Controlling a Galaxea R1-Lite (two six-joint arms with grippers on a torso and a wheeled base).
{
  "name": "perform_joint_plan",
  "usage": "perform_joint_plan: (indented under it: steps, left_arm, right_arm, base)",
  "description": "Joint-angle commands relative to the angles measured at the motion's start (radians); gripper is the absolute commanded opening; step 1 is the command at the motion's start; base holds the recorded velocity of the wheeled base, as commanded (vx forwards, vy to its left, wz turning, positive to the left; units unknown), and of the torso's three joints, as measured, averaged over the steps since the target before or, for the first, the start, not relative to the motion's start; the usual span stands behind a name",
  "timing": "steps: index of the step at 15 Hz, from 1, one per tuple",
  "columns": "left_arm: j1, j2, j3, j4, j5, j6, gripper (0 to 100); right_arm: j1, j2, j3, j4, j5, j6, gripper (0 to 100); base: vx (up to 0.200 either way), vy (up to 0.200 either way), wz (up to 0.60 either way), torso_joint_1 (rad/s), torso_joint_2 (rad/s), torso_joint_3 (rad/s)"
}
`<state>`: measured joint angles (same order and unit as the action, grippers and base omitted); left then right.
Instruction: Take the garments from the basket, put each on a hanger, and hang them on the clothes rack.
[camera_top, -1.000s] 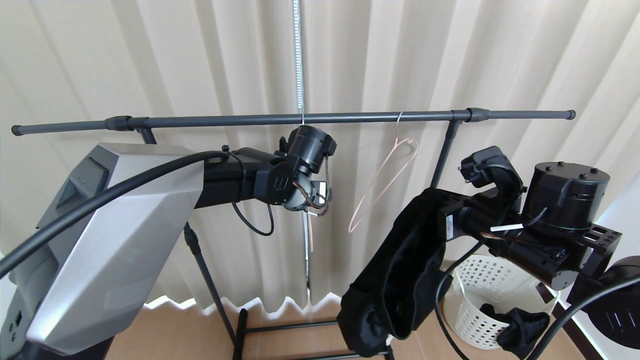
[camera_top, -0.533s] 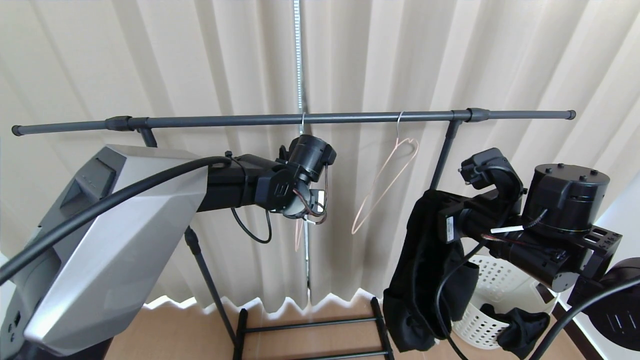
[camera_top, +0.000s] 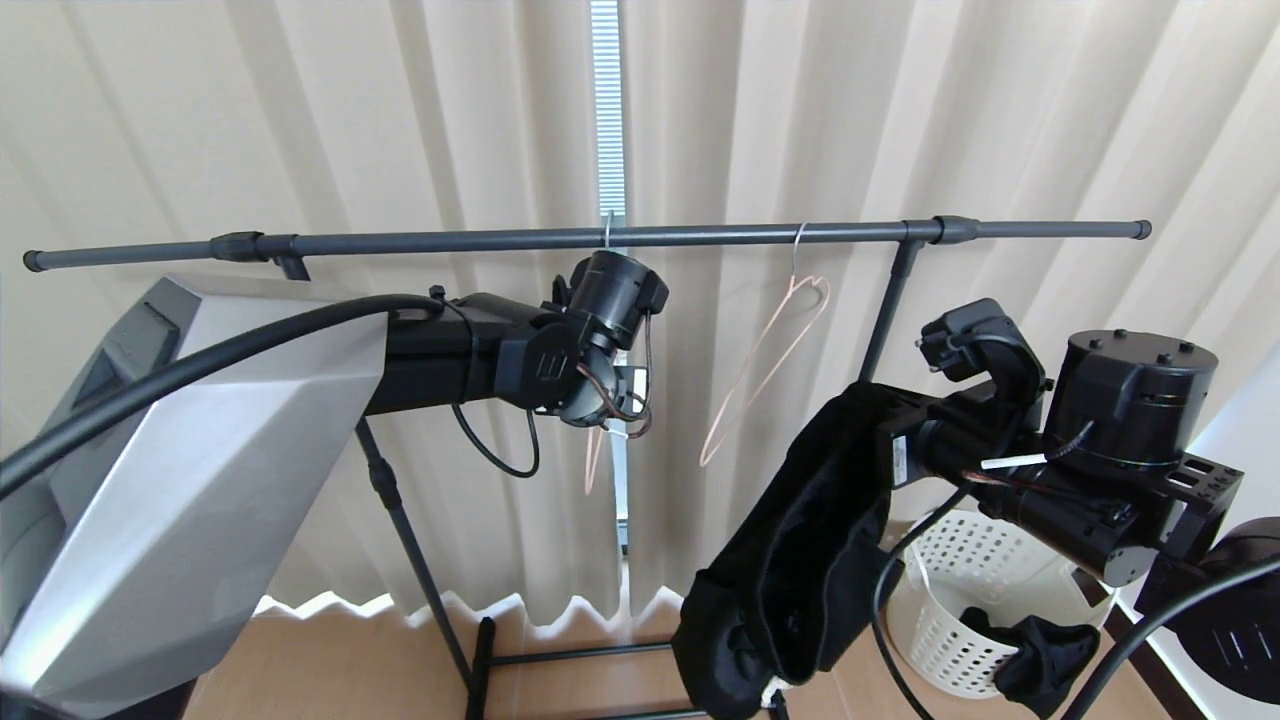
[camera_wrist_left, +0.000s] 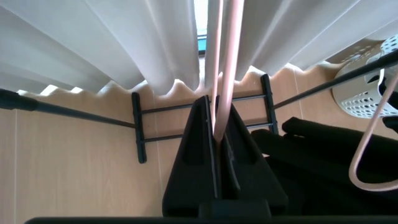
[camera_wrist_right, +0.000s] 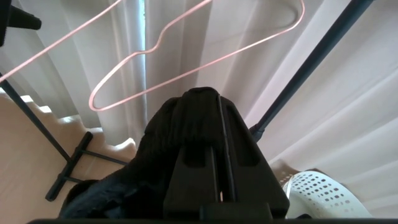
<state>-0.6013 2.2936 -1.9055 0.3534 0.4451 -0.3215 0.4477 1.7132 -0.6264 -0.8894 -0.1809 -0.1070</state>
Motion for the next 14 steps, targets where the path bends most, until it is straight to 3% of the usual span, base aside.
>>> perform_joint_plan:
  steps: [1,6,14]
  left_arm:
    - [-0.002,-0.045,0.017,-0.001,0.0,0.001,0]
    - [-0.015,-0.135,0.132,-0.007,-0.002,-0.001,0]
    - [-0.046,-0.338,0.41,-0.054,-0.005,0.016,0]
  right_arm:
    - [0.0,0.003,-0.003,0.0,0.0,0.0,0]
    - [0.0,0.005,-0.003,0.0,0.0,0.0,0]
    - [0.0,0.002,-0.001,0.0,0.0,0.0,0]
  base:
    - [0.0,0.0,0.0,0.0,0.0,0.0]
    - [0.0,0.0,0.0,0.0,0.0,0.0]
    - [0.0,0.0,0.0,0.0,0.0,0.0]
